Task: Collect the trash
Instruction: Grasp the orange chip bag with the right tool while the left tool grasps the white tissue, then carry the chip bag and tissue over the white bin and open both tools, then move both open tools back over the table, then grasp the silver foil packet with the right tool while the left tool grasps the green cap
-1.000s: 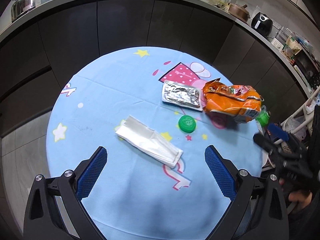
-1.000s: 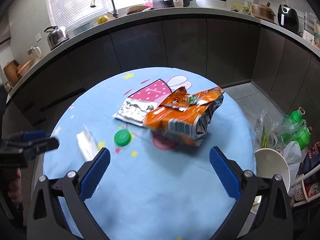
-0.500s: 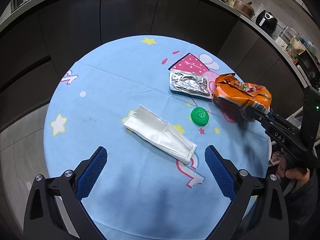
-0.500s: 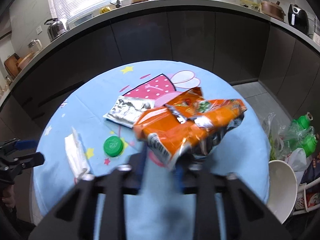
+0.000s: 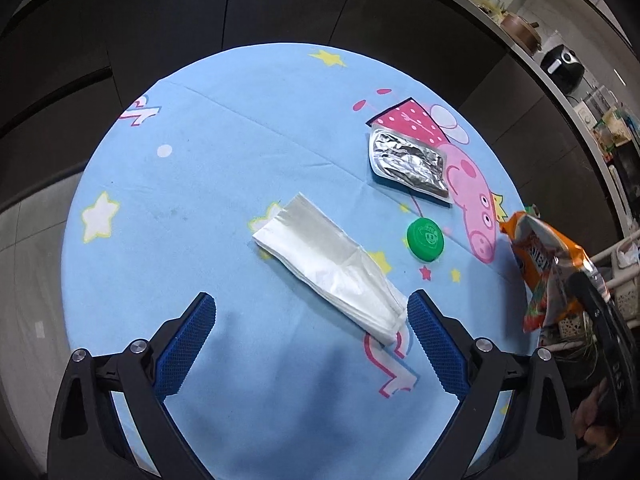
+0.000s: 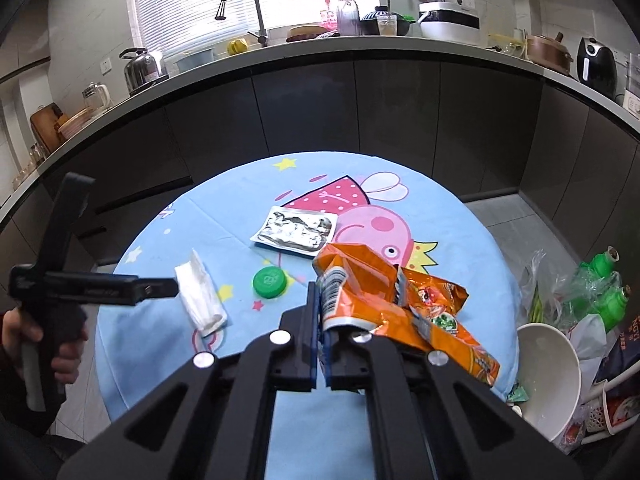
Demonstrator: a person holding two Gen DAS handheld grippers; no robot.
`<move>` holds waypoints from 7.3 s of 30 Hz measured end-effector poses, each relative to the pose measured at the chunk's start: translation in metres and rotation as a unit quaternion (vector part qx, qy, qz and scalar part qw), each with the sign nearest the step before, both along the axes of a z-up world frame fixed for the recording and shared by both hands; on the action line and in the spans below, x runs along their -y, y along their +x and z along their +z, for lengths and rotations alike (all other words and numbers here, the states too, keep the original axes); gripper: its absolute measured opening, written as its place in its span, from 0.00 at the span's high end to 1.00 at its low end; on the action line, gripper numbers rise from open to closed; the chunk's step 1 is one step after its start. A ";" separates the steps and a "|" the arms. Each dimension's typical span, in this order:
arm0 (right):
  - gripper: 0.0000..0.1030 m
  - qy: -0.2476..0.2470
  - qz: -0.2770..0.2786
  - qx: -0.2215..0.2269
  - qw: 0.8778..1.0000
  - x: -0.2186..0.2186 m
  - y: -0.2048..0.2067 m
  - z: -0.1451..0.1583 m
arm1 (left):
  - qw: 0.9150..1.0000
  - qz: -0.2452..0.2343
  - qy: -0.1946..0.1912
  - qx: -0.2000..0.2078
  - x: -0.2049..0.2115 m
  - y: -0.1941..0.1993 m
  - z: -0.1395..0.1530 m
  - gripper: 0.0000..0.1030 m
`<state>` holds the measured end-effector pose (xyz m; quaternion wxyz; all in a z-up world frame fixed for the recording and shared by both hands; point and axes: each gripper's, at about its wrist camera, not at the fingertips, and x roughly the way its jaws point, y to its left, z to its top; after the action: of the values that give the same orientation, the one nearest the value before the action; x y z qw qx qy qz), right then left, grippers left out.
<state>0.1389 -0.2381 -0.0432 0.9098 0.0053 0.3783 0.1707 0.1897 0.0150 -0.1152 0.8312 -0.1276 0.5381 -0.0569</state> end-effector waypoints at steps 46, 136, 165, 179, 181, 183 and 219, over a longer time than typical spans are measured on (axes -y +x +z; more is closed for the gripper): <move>0.96 0.032 0.010 0.035 0.999 0.000 -0.023 0.023 | 0.996 -0.055 0.049 0.046 0.034 0.001 0.038 0.98; 0.45 0.098 -0.264 -0.076 0.956 0.269 -0.066 -0.139 | 0.917 -0.387 0.017 0.093 0.437 0.023 0.008 0.23; 0.03 0.041 -0.203 -0.008 0.978 0.193 -0.059 -0.034 | 0.962 -0.247 0.040 0.106 0.272 -0.018 0.092 0.08; 0.03 -0.011 -0.150 0.015 0.988 0.114 -0.052 0.018 | 0.978 -0.163 0.051 0.123 0.165 -0.038 0.111 0.08; 0.03 -0.015 -0.141 0.016 0.990 0.103 -0.050 0.021 | 0.979 -0.153 0.054 0.124 0.154 -0.039 0.111 0.08; 0.03 -0.019 -0.132 0.016 0.991 0.093 -0.049 0.023 | 0.981 -0.141 0.057 0.124 0.141 -0.040 0.110 0.08; 0.12 -0.002 0.170 -0.076 0.982 -0.075 0.157 -0.056 | 0.997 -0.022 0.027 0.062 -0.013 -0.017 0.047 0.12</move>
<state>0.2955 -0.1630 -0.0990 0.8361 -0.0485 0.4418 0.3216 0.1728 0.0278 -0.0679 0.8648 -0.0895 0.4893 -0.0685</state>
